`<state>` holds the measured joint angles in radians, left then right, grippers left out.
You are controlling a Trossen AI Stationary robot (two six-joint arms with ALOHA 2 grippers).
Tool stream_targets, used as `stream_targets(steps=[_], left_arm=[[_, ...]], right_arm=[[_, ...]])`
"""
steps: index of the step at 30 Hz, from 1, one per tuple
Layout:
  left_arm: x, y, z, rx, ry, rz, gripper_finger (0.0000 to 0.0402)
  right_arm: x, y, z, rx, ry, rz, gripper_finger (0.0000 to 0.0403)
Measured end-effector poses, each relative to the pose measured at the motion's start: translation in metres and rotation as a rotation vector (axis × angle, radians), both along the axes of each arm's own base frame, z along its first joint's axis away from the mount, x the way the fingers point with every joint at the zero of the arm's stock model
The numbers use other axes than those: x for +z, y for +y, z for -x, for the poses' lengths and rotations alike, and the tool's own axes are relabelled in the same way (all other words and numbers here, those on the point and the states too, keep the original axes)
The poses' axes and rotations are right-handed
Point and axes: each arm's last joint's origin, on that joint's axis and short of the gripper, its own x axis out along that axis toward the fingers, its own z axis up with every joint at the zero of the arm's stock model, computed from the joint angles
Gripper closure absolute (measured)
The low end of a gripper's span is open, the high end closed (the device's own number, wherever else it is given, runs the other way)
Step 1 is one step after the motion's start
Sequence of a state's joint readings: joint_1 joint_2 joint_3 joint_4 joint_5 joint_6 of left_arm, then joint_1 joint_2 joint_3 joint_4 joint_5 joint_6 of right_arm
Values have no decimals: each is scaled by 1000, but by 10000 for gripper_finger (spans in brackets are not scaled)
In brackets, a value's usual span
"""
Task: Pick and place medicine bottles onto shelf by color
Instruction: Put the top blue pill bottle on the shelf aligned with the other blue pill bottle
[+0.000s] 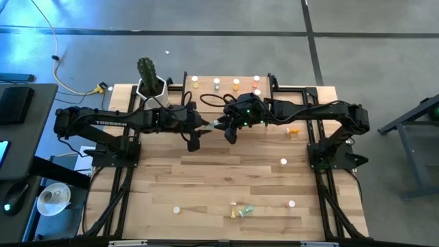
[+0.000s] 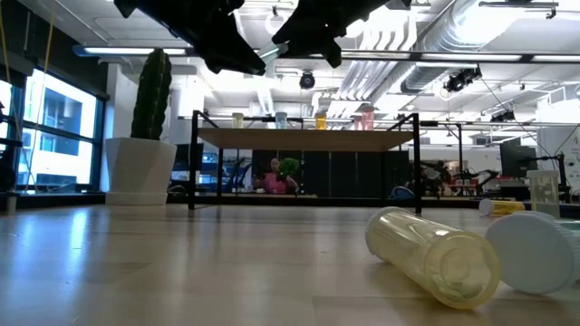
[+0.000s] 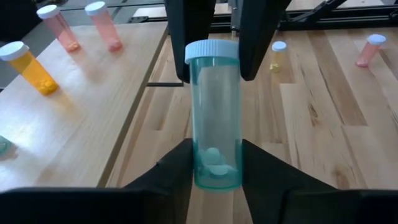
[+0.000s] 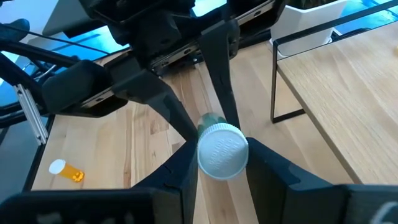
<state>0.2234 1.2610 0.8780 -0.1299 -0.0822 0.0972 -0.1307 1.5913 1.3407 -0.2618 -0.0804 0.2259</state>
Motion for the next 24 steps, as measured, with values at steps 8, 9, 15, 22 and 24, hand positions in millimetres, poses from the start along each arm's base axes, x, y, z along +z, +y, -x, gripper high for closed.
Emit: stream_targets(steps=[8, 9, 15, 22, 24], left_arm=[[0, 0, 0, 1, 0, -1, 306], [0, 0, 0, 1, 0, -1, 306], [0, 0, 0, 0, 1, -3, 306], [0, 0, 0, 2, 0, -5, 305], [0, 0, 0, 2, -1, -5, 306]], right_arm=[[0, 0, 0, 8, 2, 16, 304], [0, 0, 0, 9, 2, 16, 304], [0, 0, 0, 14, 2, 25, 304], [1, 0, -1, 13, -16, 29, 250], [3, 0, -1, 11, -31, 28, 229]])
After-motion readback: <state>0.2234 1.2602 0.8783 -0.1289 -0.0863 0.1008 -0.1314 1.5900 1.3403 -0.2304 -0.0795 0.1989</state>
